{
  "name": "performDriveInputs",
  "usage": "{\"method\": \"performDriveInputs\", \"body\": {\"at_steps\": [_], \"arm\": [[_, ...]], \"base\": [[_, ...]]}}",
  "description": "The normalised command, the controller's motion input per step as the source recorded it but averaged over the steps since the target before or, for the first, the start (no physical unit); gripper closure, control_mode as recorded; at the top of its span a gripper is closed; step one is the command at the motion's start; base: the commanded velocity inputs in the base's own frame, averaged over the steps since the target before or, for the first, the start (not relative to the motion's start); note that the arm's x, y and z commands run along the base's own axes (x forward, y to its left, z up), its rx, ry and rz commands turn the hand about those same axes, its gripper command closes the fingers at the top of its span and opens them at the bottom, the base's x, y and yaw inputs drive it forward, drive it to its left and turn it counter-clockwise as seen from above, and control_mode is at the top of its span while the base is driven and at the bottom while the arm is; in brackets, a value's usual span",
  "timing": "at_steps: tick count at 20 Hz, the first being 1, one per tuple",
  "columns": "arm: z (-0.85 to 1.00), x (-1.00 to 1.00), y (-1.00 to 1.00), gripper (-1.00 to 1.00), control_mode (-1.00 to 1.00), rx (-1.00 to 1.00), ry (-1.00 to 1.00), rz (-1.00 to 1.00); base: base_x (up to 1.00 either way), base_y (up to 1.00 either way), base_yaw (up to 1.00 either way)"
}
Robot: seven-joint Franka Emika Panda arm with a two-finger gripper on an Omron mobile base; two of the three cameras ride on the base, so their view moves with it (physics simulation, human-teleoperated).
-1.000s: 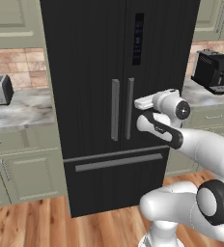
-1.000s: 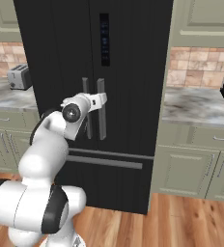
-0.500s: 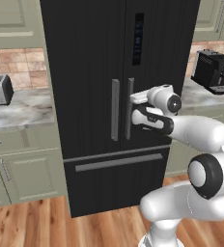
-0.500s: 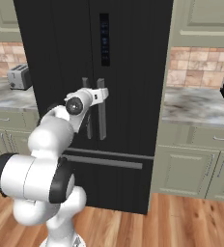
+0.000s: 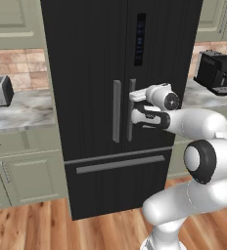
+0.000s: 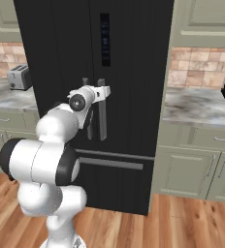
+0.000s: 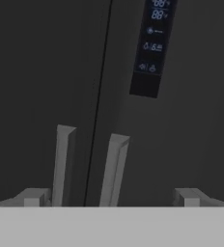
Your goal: Retrieve the chicken drumstick from the fridge and place it on the saucepan with marinade on the stove.
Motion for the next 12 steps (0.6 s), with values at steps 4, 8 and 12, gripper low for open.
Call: {"method": "performDriveInputs", "body": {"at_steps": [4, 8, 12], "arm": [[0.00, 0.36, 0.00, -1.00, -1.00, 0.00, 0.00, -0.01], [0.00, 0.18, 0.00, -1.00, -1.00, 0.00, 0.00, -0.01], [-0.05, 0.25, 0.01, -1.00, -1.00, 0.00, 0.00, -0.03]], "base": [[0.00, 0.00, 0.00], [0.00, 0.00, 0.00], [0.00, 0.00, 0.00]]}}
